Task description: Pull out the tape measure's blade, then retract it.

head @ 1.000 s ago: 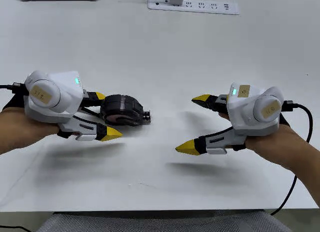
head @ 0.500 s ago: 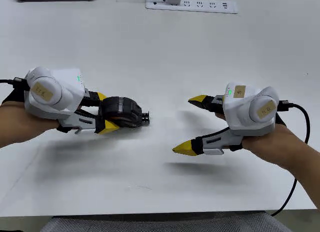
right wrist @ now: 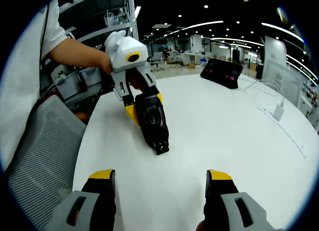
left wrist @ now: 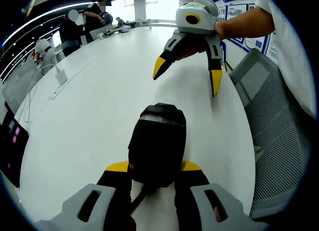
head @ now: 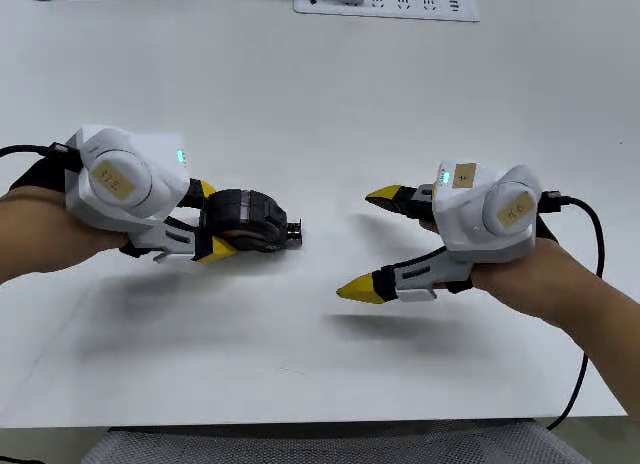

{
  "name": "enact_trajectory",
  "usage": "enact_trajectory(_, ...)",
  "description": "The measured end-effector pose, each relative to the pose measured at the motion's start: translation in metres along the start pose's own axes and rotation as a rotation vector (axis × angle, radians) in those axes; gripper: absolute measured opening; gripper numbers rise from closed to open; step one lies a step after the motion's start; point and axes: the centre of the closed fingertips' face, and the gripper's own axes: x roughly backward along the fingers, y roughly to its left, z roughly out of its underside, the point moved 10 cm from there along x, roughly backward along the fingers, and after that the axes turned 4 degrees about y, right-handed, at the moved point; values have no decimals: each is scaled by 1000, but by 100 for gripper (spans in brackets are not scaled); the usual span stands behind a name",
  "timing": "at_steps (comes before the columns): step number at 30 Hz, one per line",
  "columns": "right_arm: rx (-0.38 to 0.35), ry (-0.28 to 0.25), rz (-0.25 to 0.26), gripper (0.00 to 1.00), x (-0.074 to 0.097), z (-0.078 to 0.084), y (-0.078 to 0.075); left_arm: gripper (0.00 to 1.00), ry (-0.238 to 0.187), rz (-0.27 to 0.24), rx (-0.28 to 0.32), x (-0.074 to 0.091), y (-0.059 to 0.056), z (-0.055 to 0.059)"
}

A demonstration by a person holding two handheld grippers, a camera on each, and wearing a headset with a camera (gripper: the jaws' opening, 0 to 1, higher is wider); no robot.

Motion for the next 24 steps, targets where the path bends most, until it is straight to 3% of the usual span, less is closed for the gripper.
enact_trajectory(24, 106, -17, -49, 45, -37, -20, -14, 27, 10, 3, 4, 0, 0, 0)
